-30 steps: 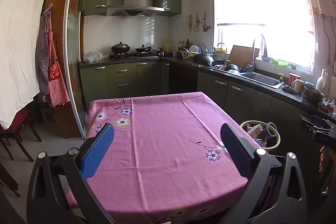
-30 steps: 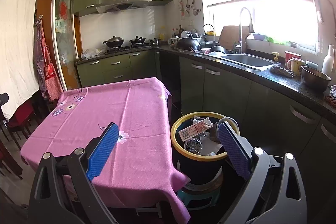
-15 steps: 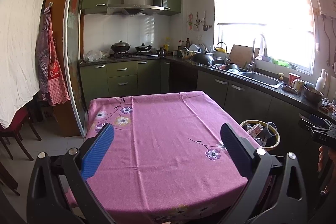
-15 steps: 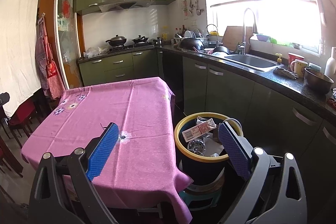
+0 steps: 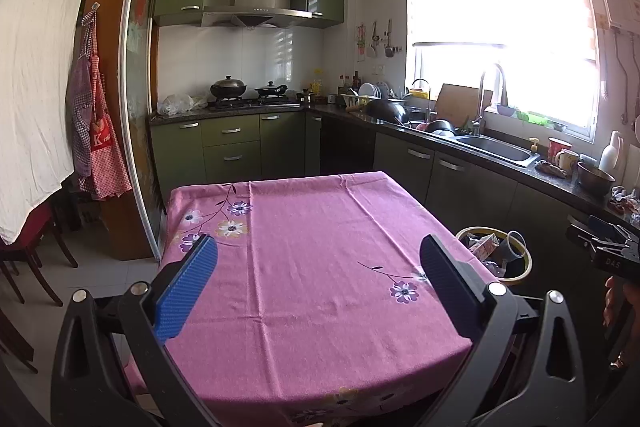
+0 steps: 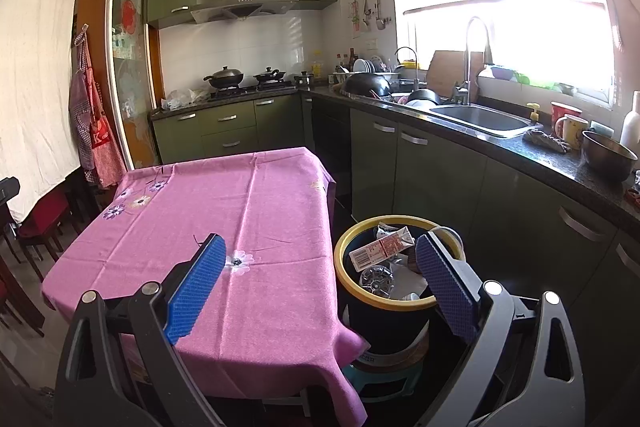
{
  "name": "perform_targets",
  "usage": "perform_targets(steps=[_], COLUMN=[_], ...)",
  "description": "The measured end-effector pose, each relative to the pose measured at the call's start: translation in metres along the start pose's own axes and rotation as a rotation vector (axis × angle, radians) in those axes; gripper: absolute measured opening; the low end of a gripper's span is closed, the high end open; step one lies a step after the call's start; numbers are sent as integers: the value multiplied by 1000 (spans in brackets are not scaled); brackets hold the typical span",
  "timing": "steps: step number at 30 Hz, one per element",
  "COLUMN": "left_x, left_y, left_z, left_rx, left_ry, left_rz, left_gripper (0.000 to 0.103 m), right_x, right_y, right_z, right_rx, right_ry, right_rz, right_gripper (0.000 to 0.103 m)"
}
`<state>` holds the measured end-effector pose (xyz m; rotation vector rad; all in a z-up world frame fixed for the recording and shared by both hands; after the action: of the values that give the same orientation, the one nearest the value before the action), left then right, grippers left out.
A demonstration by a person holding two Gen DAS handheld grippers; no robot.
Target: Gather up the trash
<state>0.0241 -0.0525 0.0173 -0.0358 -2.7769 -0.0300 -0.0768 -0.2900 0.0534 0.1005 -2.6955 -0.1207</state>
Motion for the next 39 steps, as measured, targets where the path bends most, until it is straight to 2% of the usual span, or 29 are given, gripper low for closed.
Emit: perform_targets(steps=[39], left_x=[-2], left_y=[1], left_z=[2], left_rx=[19], left_ry=[18], left_rz=[21], left_gripper=[96], right_x=[-12], right_y=[2], right_z=[4], right_rx=[9], right_ry=[16], right_rz=[-21], right_gripper=[95])
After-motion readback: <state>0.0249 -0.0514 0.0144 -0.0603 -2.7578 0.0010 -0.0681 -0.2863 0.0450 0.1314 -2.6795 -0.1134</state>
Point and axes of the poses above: each gripper's, at about its wrist camera, not at the fingertips, and x roughly against the way its jaws point, y to its left, z to its underside, the point moved 7 cm from there along -x, roughly the way its jaws point, and after that the axes turned 6 degrees about -z, right-handed, at the moved point
